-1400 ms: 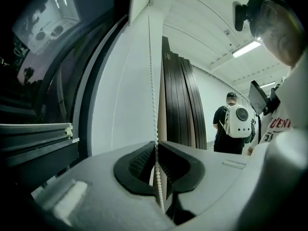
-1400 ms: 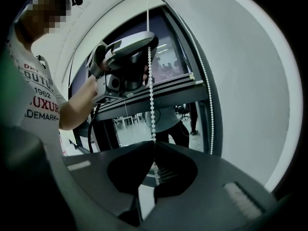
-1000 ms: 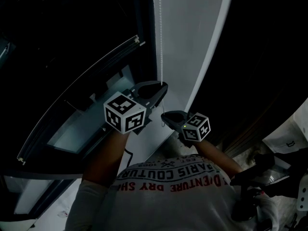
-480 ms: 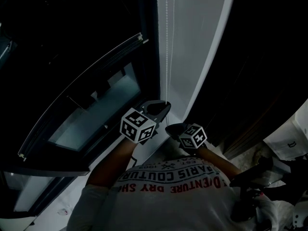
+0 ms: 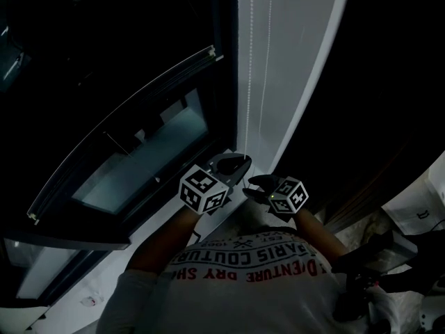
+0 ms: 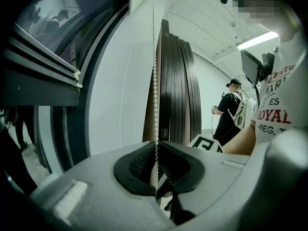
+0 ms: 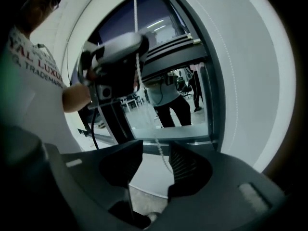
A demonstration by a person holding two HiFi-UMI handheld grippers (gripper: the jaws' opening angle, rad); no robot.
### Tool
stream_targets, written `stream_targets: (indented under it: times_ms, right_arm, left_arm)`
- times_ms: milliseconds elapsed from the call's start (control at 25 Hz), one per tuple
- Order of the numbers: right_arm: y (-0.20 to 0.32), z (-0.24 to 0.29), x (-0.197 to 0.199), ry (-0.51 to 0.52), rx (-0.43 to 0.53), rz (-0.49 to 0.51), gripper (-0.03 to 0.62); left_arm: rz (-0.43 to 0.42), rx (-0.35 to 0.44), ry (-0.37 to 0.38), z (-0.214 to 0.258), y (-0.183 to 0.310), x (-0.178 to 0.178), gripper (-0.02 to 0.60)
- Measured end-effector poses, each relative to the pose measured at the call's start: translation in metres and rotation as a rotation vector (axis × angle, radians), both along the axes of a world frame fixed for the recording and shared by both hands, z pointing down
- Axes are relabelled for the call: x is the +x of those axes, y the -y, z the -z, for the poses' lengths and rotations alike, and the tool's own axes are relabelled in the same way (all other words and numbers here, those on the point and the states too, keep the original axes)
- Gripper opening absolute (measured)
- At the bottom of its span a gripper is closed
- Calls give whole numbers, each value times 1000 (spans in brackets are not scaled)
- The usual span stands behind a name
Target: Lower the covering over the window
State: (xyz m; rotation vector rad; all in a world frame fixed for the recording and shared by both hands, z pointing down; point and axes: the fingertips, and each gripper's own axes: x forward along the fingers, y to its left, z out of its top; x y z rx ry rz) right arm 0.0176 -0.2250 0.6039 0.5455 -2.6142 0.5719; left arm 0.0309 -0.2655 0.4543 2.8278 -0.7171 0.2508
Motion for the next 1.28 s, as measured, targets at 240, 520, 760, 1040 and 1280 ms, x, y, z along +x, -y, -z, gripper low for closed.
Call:
stream_targets:
  times_ms: [240,520,760,1040,1280]
  right_arm:
    - [32,134,15,117,195,21,161]
    - [39,280,-17,315,400,25,153]
    - [47,310,-26,309,468,-9,25]
    - [50,309,-23,357,420,-34,8]
    - [47,311,-21,403,425,-36,6]
  left_arm:
    - [6,3,4,1,-7,-9,18]
    - [-5,11,3,2,-15,-6,18]
    - [-1,13,-6,4,-14,-8,18]
    - [2,9,-14,1,-14,-11,18]
    - [14,50,0,0,-10,-13,18]
